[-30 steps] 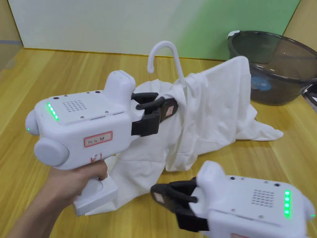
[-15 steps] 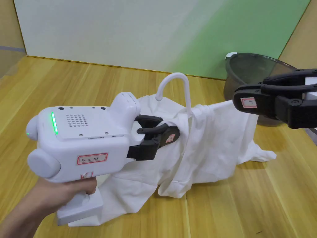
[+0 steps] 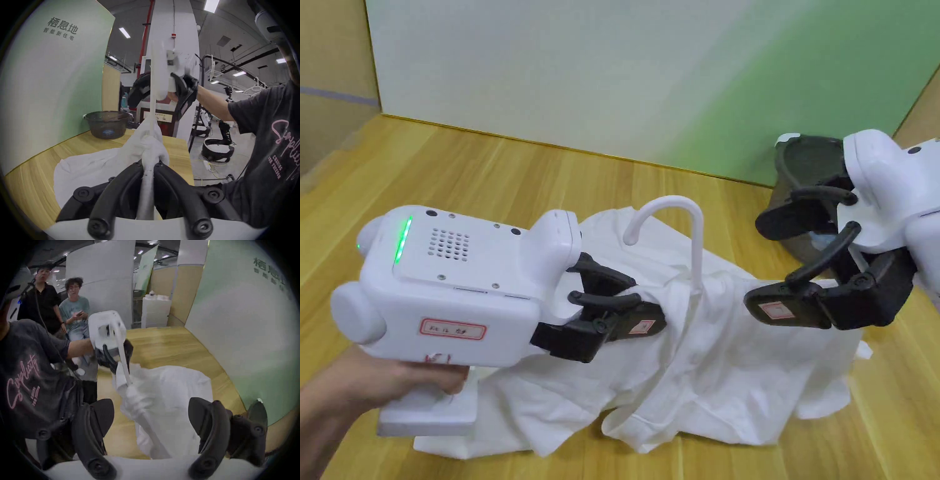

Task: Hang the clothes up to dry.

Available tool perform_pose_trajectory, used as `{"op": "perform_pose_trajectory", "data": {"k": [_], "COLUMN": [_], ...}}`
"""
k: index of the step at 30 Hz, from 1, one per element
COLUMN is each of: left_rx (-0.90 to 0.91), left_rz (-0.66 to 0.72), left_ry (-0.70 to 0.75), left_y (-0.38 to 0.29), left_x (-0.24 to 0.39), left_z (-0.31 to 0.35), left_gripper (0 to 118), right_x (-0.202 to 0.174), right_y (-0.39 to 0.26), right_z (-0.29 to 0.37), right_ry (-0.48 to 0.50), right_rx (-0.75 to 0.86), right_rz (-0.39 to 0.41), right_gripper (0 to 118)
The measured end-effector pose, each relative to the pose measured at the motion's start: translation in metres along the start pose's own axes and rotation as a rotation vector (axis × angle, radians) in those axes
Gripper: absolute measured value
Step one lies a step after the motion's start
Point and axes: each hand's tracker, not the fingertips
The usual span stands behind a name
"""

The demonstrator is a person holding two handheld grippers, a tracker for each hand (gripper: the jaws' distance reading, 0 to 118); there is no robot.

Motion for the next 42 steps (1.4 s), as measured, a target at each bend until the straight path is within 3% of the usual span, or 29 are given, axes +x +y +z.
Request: {"op": "perform_pose_trajectory", "data": {"k": [3,7,14,19,21,22,23,24,34,35,36,37,38,39,42], "left_rx": [-0.005,-0.013,-0.04,-0.031,-0.034,-0.034,-0.037,-0.031,-0.061,-0.064,-0.058,-0.052,-0.043,-0.029,0.006], "left_rz": [-0.01,0.002,-0.023,-0.016,-0.016,-0.016,-0.009,-0.025,-0.038,-0.046,-0.049,-0.045,-0.039,-0.038,-0.016], "left_ry": [0.003,-0.024,-0.06,-0.072,-0.076,-0.073,-0.076,-0.064,-0.087,-0.095,-0.087,-0.085,-0.088,-0.085,-0.062], "left_y": [0.004,0.003,0.007,0.008,0.008,0.008,0.007,0.007,0.016,0.016,0.017,0.018,0.019,0.017,0.015], "left_x": [0.001,-0.004,0.002,0.0,0.0,-0.001,-0.003,-0.003,-0.01,-0.008,-0.008,-0.01,-0.011,-0.012,-0.012], "left_z": [0.0,0.002,-0.001,-0.001,-0.001,-0.001,0.0,0.001,0.003,0.003,0.003,0.004,0.005,0.007,0.012], "left_gripper": [6,6,6,6,6,6,6,6,9,18,35,62,80,90,91], "right_x": [0.004,0.001,-0.001,0.002,0.002,0.002,0.003,0.003,-0.001,0.0,0.001,0.001,0.001,0.002,0.002], "right_y": [0.0,-0.004,-0.01,-0.016,-0.017,-0.021,-0.023,-0.025,-0.037,-0.038,-0.039,-0.04,-0.042,-0.045,-0.054], "right_z": [-0.013,-0.026,-0.044,-0.043,-0.044,-0.044,-0.044,-0.045,-0.046,-0.045,-0.045,-0.045,-0.044,-0.044,-0.038], "right_ry": [0.107,0.123,0.154,0.174,0.178,0.177,0.138,0.223,0.206,0.209,0.2,0.185,0.12,0.133,0.112], "right_rx": [-0.033,-0.059,-0.115,-0.081,-0.086,-0.076,-0.041,-0.027,0.024,0.03,0.039,0.042,0.069,0.089,0.162], "right_rz": [-0.014,-0.003,0.009,-0.028,-0.024,-0.02,-0.014,-0.042,-0.092,-0.091,-0.101,-0.109,-0.123,-0.142,-0.186], "right_gripper": [99,84,79,65,54,31,20,17,13,13,12,11,10,10,9]}}
